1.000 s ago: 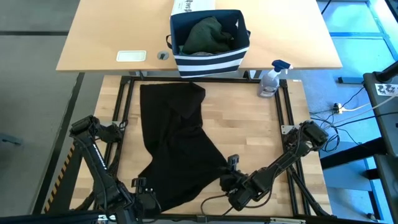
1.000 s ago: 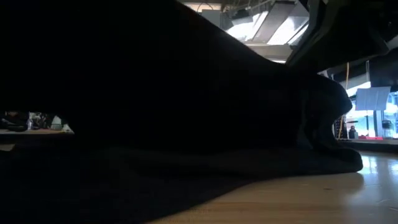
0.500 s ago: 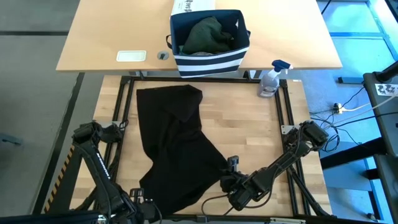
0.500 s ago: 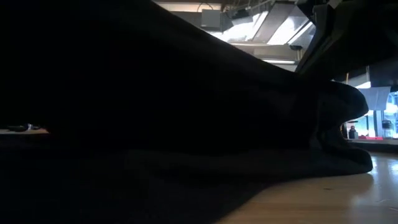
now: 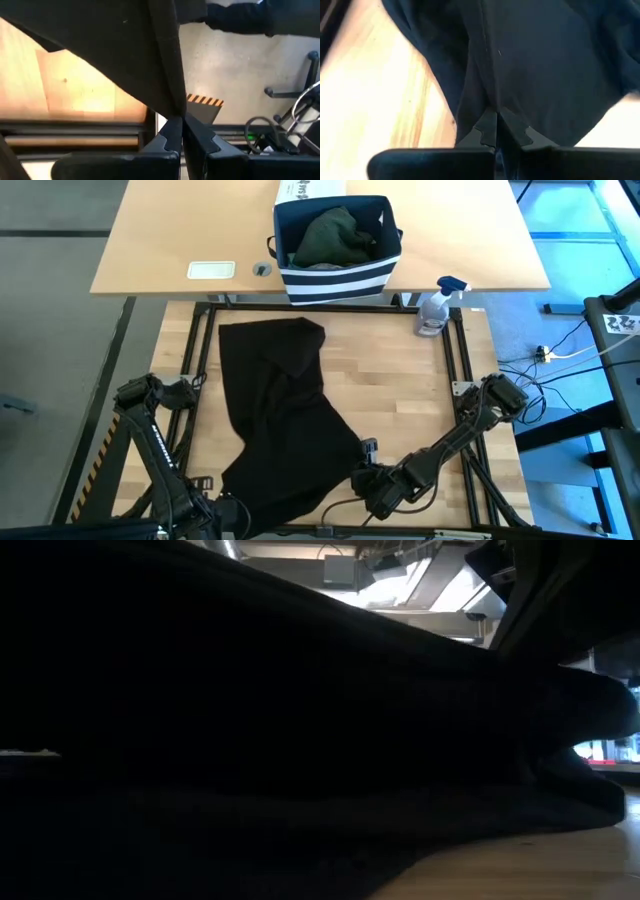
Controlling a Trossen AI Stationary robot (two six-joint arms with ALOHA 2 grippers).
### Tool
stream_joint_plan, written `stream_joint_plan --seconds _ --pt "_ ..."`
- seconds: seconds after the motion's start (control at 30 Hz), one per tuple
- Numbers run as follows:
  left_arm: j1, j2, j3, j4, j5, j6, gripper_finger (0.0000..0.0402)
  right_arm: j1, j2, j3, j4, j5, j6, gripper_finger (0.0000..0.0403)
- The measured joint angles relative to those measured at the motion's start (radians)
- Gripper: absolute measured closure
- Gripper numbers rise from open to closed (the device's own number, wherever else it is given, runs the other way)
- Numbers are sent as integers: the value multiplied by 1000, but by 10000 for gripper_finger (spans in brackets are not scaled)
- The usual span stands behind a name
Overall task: Fold Laundry from Bin
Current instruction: Fold the black shirt
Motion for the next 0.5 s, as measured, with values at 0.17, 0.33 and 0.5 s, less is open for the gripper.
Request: stream_joint_plan --seconds 0.17,0.33,0.5 --pt "4 0 0 -53 23 2 401 -4 0 0 9 -15 -5 400" --pt "4 0 0 -46 11 7 401 -9 0 0 9 -42 -4 399" --pt "6 9 0 116 -64 70 401 -8 0 -1 -10 -94 -10 398"
